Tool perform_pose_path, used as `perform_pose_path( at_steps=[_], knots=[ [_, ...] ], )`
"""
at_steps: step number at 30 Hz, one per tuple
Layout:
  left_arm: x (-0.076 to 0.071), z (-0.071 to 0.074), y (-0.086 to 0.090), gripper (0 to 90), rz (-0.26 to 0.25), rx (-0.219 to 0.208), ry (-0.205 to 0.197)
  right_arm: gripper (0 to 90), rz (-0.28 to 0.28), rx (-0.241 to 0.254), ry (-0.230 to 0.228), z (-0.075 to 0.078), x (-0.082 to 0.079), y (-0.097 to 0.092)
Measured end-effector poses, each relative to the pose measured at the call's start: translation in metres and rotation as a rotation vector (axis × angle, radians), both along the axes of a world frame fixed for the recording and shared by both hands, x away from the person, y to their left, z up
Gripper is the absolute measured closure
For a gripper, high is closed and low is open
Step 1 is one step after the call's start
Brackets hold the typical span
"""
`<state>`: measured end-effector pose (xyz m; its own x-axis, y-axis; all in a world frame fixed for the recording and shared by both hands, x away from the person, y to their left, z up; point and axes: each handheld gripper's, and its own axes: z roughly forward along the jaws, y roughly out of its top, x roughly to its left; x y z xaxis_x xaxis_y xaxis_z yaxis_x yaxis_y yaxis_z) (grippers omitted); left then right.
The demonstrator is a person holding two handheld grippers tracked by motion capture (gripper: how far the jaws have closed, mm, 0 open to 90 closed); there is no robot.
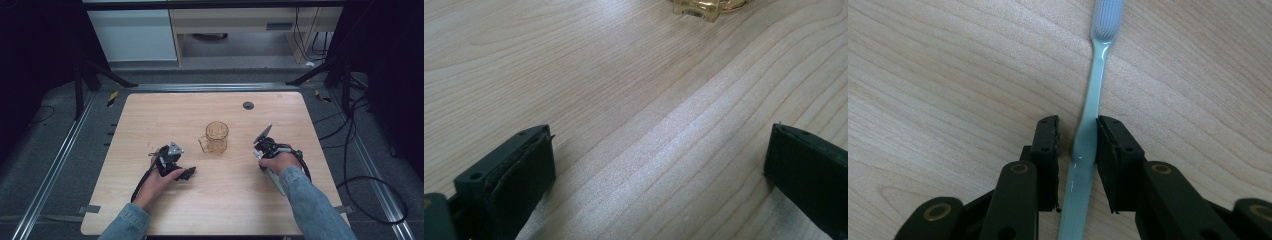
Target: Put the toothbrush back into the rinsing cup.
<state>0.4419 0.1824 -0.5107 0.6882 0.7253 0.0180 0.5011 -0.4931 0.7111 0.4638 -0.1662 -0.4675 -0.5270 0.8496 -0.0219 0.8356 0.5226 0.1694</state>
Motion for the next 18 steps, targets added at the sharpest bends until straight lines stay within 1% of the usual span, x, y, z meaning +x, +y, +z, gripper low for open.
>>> perform_pose_path(
  at_steps=[11, 14, 15, 17, 18],
  knots=[
    [0.0001, 0.0000, -0.0001, 0.0, 0.000, 0.000, 0.000, 73.5, -0.004, 0.008, 0.016, -0.0001, 0.0025, -0.0020],
    [0.0002, 0.0000, -0.0001, 0.0, 0.000, 0.000, 0.000, 76.2, -0.008, 0.004, 0.022, 0.0002, 0.0036, -0.0027],
    [0.0002, 0.0000, -0.0001, 0.0, 0.000, 0.000, 0.000, 77.3, -0.017, 0.006, 0.028, 0.0005, 0.0037, -0.0022],
    [0.0002, 0.0000, -0.0001, 0.0, 0.000, 0.000, 0.000, 78.5, -0.008, 0.006, 0.027, 0.0004, 0.0040, -0.0029],
    [0.0002, 0.0000, -0.0001, 0.0, 0.000, 0.000, 0.000, 79.2, -0.014, 0.013, 0.036, 0.0007, 0.0041, -0.0030]
  ],
)
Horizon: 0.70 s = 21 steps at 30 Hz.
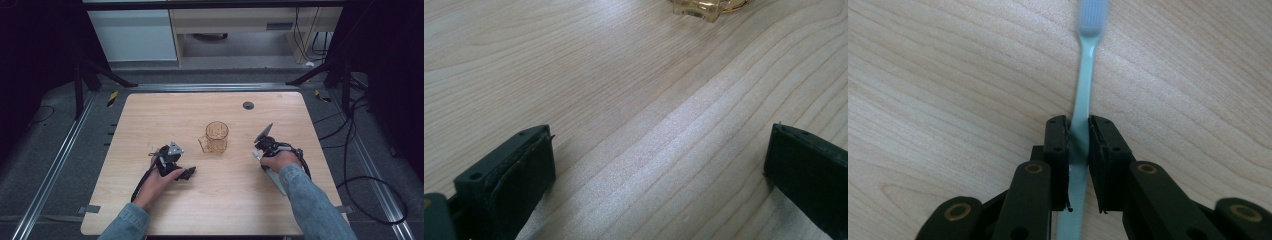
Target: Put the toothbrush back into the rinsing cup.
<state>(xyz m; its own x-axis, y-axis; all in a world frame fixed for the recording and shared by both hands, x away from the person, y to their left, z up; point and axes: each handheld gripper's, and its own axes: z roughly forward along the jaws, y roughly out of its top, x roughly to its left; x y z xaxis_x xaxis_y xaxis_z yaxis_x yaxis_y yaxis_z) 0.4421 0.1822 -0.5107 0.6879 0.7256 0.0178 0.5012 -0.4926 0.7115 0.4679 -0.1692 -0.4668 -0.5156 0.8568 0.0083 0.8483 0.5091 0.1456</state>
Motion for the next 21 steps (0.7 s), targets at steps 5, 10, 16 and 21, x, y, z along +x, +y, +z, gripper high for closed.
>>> perform_pose_path(
  at_steps=[5, 10, 16, 21],
  knots=[
    [0.000, 0.000, 0.000, 0.0, 0.000, 0.000, 0.000, 79.3, 0.004, 0.014, 0.012, 0.000, -0.001, -0.001],
    [0.000, 0.000, 0.000, 0.0, 0.000, 0.000, 0.000, 79.4, 0.011, 0.053, -0.030, 0.011, -0.003, -0.002],
    [0.000, 0.000, 0.000, 0.0, -0.001, 0.003, -0.002, 79.5, 0.001, 0.130, -0.100, 0.035, -0.005, -0.003],
    [0.000, 0.000, 0.000, 0.0, -0.002, 0.003, -0.003, 79.5, 0.008, 0.193, -0.184, 0.059, -0.008, -0.004]
  ],
)
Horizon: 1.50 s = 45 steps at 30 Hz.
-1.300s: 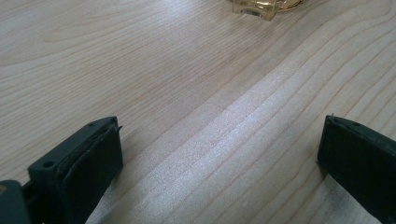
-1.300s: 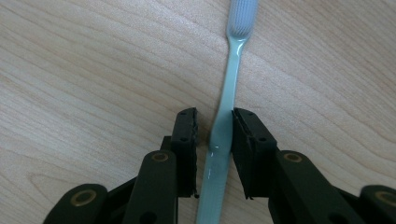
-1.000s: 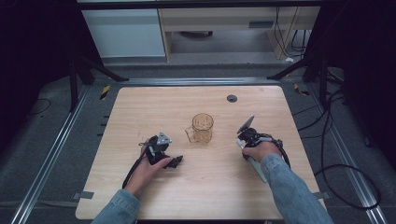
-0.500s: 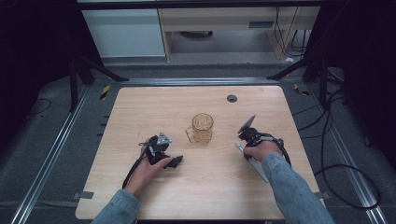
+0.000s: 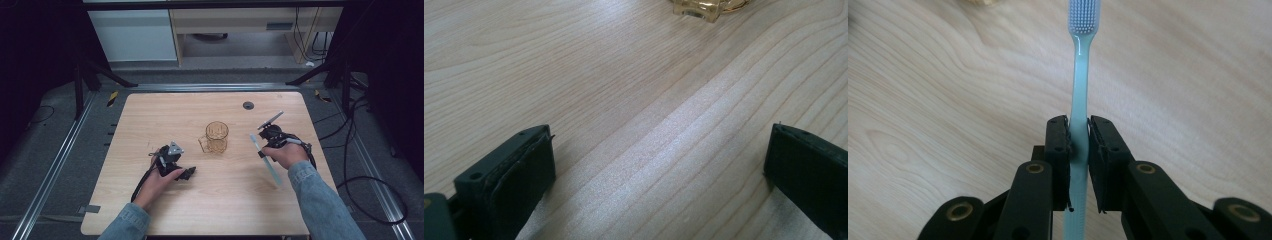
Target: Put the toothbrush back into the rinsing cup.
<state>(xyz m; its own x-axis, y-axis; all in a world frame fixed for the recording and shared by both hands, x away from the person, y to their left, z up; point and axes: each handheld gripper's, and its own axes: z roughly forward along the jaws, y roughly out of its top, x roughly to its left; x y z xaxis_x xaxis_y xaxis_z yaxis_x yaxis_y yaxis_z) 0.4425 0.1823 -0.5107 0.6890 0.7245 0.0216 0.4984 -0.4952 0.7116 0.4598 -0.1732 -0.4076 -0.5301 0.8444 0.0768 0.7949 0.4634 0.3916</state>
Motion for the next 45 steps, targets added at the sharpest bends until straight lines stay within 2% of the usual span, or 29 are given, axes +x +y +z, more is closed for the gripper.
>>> perform_pose_path(
  at_steps=[3, 8, 17, 25, 45],
  knots=[
    [0.000, 0.000, 0.000, 0.0, 0.000, 0.000, 0.000, 79.5, 0.014, 0.040, -0.058, 0.010, -0.003, 0.002],
    [0.000, 0.000, 0.000, 0.0, 0.000, 0.001, 0.000, 79.5, 0.050, 0.071, -0.117, 0.017, -0.009, 0.008],
    [0.000, 0.000, 0.000, 0.0, -0.001, 0.001, 0.000, 79.5, 0.084, 0.107, -0.180, 0.024, -0.020, 0.019],
    [0.000, 0.000, 0.000, 0.0, 0.000, 0.000, 0.000, 79.5, 0.127, 0.144, -0.222, 0.022, -0.031, 0.031],
    [0.000, 0.000, 0.000, 0.0, 0.000, 0.001, -0.001, 79.4, 0.215, 0.198, -0.280, 0.028, -0.047, 0.065]
  ],
)
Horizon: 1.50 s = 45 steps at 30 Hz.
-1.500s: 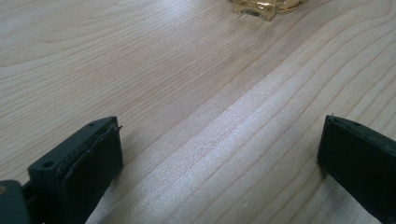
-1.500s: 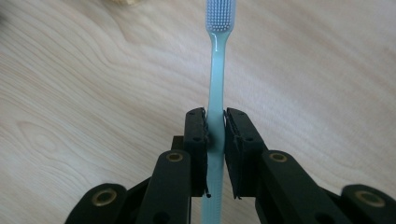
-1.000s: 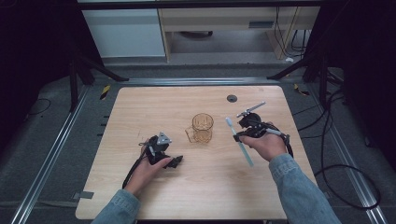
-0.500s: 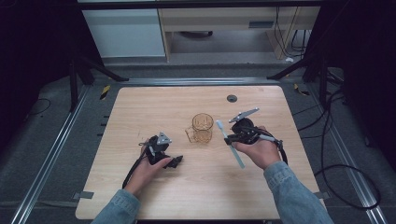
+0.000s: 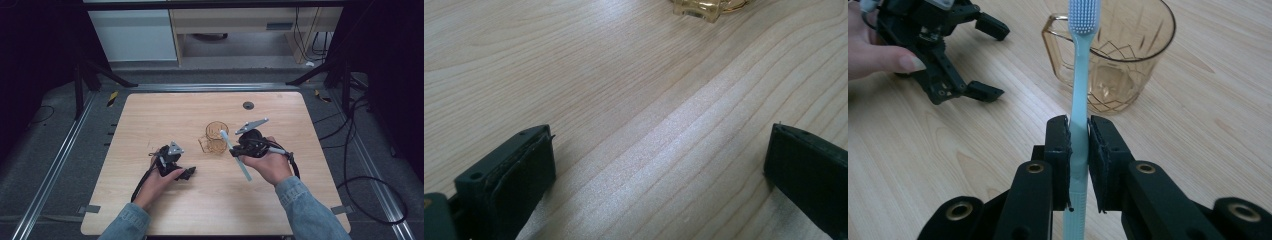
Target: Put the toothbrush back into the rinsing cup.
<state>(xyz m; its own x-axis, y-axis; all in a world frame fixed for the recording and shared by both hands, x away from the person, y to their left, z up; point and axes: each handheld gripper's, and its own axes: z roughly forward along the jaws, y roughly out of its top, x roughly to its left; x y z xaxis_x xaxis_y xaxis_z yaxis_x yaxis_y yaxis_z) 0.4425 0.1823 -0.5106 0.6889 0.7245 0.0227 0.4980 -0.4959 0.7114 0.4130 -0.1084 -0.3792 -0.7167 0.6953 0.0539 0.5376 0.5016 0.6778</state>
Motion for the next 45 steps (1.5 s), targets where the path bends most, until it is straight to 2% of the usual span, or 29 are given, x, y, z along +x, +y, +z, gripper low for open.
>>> perform_pose_path(
  at_steps=[14, 25, 40, 45],
  knots=[
    [0.000, 0.000, 0.000, 0.0, 0.000, 0.000, 0.000, 79.4, 0.035, 0.049, -0.030, 0.000, -0.004, 0.021],
    [0.000, 0.000, 0.000, 0.0, 0.000, 0.000, 0.001, 79.4, 0.029, 0.067, -0.055, -0.003, 0.000, 0.031],
    [0.000, 0.000, 0.000, 0.0, -0.001, 0.000, 0.000, 79.4, -0.005, 0.143, -0.110, -0.011, 0.014, 0.042],
    [0.000, 0.000, 0.000, 0.0, -0.001, 0.000, 0.000, 79.4, -0.013, 0.171, -0.134, -0.009, 0.015, 0.045]
  ],
)
